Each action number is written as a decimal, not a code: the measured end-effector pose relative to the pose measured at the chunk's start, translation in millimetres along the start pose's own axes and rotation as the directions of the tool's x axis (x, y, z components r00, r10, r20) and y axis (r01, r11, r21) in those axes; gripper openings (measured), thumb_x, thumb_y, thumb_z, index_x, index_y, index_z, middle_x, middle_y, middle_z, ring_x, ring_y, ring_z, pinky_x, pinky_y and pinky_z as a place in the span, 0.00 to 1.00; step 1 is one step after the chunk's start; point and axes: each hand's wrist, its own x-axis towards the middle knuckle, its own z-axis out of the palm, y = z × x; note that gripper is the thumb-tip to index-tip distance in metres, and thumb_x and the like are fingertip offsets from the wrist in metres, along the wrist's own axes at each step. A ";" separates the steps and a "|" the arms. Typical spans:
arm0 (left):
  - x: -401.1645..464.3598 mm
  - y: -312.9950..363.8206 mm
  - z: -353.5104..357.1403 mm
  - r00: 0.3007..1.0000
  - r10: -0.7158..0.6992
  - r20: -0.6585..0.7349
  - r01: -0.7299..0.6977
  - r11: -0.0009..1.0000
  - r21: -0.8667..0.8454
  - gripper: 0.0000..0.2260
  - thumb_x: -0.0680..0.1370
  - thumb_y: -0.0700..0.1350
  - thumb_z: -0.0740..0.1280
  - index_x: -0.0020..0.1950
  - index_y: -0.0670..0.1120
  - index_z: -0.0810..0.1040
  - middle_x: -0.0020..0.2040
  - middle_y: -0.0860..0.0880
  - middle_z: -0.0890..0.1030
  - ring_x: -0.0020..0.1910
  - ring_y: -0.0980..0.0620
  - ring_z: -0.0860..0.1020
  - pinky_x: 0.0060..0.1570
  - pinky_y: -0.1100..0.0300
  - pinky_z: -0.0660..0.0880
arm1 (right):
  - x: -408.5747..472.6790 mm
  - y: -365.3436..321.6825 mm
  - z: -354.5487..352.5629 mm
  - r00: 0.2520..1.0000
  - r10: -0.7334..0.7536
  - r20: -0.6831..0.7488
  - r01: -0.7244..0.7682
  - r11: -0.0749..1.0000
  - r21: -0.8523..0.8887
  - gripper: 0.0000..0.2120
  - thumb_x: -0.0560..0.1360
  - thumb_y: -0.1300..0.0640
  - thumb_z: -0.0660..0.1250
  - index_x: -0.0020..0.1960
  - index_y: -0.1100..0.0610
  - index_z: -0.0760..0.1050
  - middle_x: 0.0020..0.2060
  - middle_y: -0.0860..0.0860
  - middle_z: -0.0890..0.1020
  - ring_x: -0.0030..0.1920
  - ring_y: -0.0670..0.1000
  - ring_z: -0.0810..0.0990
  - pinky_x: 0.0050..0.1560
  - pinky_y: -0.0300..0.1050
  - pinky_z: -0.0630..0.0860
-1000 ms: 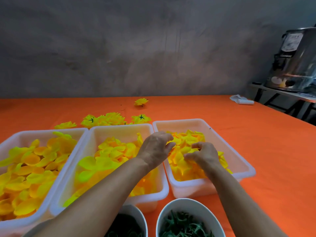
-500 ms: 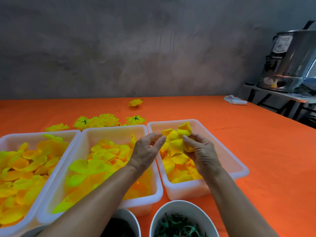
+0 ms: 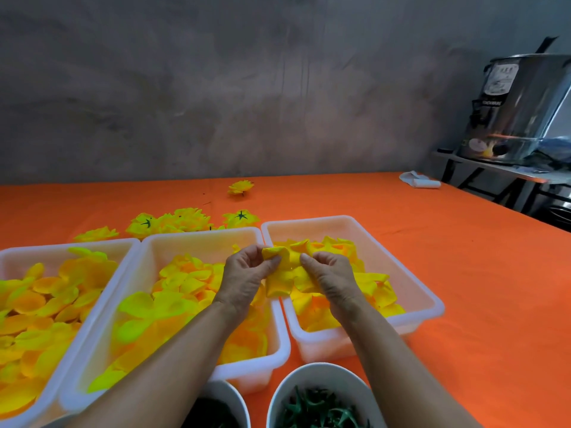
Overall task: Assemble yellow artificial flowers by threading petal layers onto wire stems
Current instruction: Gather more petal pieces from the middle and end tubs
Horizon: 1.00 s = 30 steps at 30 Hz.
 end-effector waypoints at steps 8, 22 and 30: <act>0.7 -5.5 -1.4 0.998 0.060 -0.009 -0.055 0.954 0.294 0.07 0.76 0.35 0.66 0.41 0.45 0.81 0.28 0.57 0.77 0.27 0.64 0.71 0.30 0.70 0.69 | 2.4 2.0 -0.2 0.990 -0.108 -0.089 0.098 0.989 -0.115 0.15 0.76 0.61 0.67 0.44 0.76 0.72 0.34 0.56 0.71 0.37 0.53 0.67 0.37 0.49 0.64; -2.1 2.9 -2.3 0.998 0.020 0.061 -0.029 0.988 0.154 0.05 0.76 0.32 0.64 0.49 0.34 0.79 0.30 0.46 0.78 0.27 0.56 0.76 0.31 0.65 0.73 | -0.7 -0.7 -1.7 0.994 -0.041 -0.106 0.033 0.997 -0.075 0.08 0.76 0.59 0.68 0.39 0.60 0.78 0.32 0.53 0.79 0.32 0.47 0.75 0.34 0.42 0.73; -3.4 -3.3 2.6 0.978 0.193 0.079 -0.208 0.919 0.336 0.03 0.74 0.29 0.67 0.46 0.32 0.76 0.36 0.42 0.79 0.35 0.51 0.80 0.40 0.56 0.81 | -7.0 -7.4 1.2 0.909 -0.378 -0.174 0.263 0.846 -0.464 0.05 0.69 0.59 0.74 0.40 0.58 0.78 0.33 0.51 0.77 0.35 0.49 0.73 0.41 0.45 0.72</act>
